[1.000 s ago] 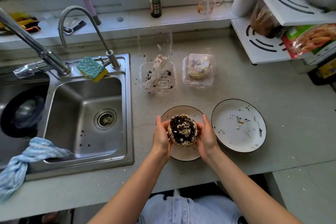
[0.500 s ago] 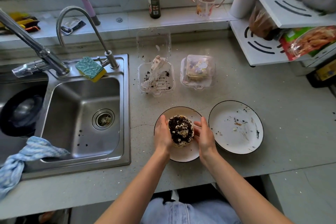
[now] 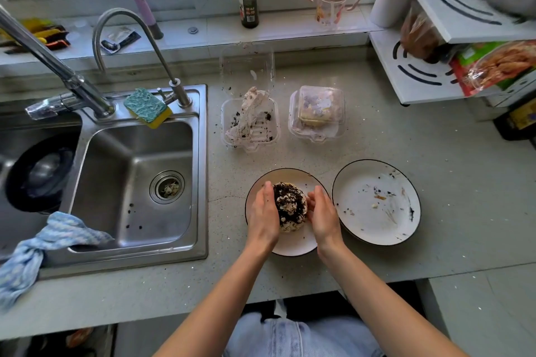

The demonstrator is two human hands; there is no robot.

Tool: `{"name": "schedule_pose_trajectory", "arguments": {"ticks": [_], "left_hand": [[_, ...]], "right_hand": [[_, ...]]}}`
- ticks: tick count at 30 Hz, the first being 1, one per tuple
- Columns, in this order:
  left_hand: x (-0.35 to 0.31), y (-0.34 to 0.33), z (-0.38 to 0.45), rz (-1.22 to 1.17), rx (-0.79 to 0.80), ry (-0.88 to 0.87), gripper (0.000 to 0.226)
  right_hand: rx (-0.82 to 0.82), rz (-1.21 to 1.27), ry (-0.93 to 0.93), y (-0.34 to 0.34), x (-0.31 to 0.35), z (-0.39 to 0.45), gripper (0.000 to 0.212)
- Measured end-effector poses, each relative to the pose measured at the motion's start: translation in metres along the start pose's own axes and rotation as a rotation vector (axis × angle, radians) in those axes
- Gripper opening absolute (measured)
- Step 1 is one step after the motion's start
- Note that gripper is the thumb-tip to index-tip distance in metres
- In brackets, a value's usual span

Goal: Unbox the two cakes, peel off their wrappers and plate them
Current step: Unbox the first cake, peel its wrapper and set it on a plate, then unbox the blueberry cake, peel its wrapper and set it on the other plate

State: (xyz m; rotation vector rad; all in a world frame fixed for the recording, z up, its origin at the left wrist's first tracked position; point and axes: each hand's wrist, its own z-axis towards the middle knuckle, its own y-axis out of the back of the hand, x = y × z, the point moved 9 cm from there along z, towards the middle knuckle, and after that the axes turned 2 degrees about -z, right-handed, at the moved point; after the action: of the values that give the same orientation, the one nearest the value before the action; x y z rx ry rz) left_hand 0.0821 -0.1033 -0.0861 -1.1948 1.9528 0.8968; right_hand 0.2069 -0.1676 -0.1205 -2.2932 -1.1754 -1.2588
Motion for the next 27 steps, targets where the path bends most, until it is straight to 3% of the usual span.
{"name": "schedule_pose_trajectory", "arguments": {"ticks": [4,9,14,18,21,24,27], "left_hand": [[0.004,-0.002,0.001,0.037,0.051,0.011,0.062],[-0.001,0.007,0.005,0.088,0.009,-0.062,0.069],[-0.037,0.026,0.015,0.141,-0.057,-0.228,0.044],[-0.072,0.022,0.037,0.070,0.036,-0.240,0.033],[-0.088,0.012,0.054,0.054,0.144,-0.191,0.032],[-0.090,0.004,0.070,-0.006,0.247,-0.025,0.027],[-0.095,-0.003,0.081,0.095,0.305,0.010,0.025]], "right_hand": [[0.017,-0.057,0.029,0.001,0.003,0.003,0.029],[-0.003,-0.119,0.070,0.003,0.011,0.005,0.038],[-0.025,-0.172,0.169,0.007,0.042,0.009,0.027],[-0.028,-0.165,0.250,0.009,0.080,0.017,0.031],[-0.047,-0.146,0.278,0.016,0.104,0.030,0.024],[-0.071,-0.180,0.286,0.025,0.119,0.052,0.019],[-0.118,-0.226,0.316,0.037,0.134,0.071,0.014]]}}
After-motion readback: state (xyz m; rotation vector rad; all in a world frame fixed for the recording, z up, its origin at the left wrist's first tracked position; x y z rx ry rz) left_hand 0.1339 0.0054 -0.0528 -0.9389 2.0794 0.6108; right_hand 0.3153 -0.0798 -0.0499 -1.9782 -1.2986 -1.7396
